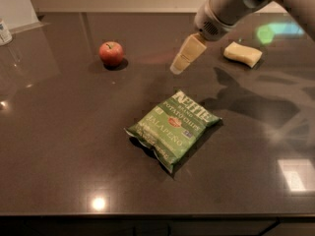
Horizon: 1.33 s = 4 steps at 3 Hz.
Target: Pick apple
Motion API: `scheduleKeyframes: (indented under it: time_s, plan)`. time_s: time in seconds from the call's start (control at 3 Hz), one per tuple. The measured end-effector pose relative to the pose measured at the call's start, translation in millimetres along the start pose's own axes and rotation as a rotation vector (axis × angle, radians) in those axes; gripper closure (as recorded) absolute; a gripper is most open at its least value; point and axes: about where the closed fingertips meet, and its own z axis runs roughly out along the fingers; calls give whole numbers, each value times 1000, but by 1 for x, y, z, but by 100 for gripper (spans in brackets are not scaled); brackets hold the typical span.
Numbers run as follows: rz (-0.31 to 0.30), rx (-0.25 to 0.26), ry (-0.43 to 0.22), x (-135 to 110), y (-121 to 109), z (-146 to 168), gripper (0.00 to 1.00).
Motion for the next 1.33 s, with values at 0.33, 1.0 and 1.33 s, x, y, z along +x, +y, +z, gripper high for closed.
scheduleKeyframes:
  time_s: [0.33, 1.0, 1.33]
  plan:
    - [17, -29, -74, -25, -9, 38, 0]
    - [40, -76, -205, -70, -9, 107, 0]
    - [56, -87, -262, -90, -5, 137, 0]
